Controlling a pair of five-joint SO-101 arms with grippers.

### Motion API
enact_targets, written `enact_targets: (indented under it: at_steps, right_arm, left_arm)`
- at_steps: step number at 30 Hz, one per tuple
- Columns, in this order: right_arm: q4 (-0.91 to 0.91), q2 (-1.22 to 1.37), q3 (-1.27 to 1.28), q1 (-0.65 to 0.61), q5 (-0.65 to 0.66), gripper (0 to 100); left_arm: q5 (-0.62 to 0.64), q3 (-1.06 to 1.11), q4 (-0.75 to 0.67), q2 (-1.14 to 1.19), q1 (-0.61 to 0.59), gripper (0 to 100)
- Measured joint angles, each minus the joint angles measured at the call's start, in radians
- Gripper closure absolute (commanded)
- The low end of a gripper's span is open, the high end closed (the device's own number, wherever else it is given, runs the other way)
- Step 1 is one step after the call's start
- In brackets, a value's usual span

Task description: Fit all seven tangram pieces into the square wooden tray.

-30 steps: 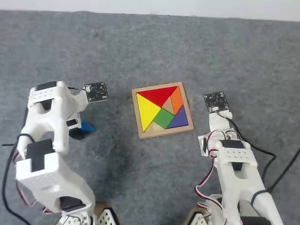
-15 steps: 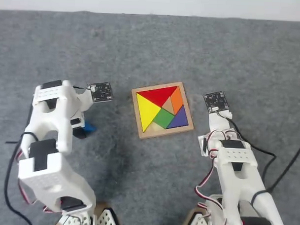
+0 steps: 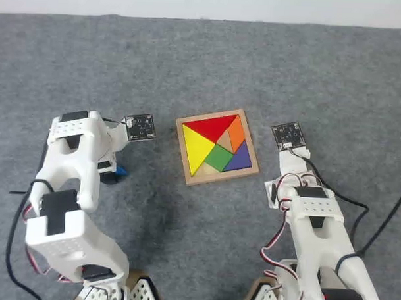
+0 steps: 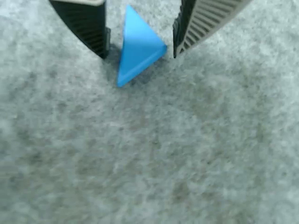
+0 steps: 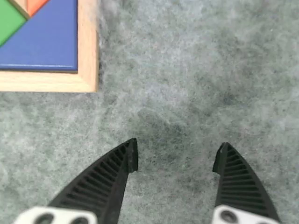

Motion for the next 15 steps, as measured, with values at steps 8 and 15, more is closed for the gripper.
enact_targets:
  at_steps: [8,15]
  right_arm:
    - [0.0,0.0,0.0,0.0,0.0,73.2]
    - [0.0,0.0,0.0,0.0,0.0,73.2]
  left_arm:
    - [-0.002,0.017,0.005,-0.008,0.0,90]
    - [0.0,0.018,0.005,-0.009,0.009,93]
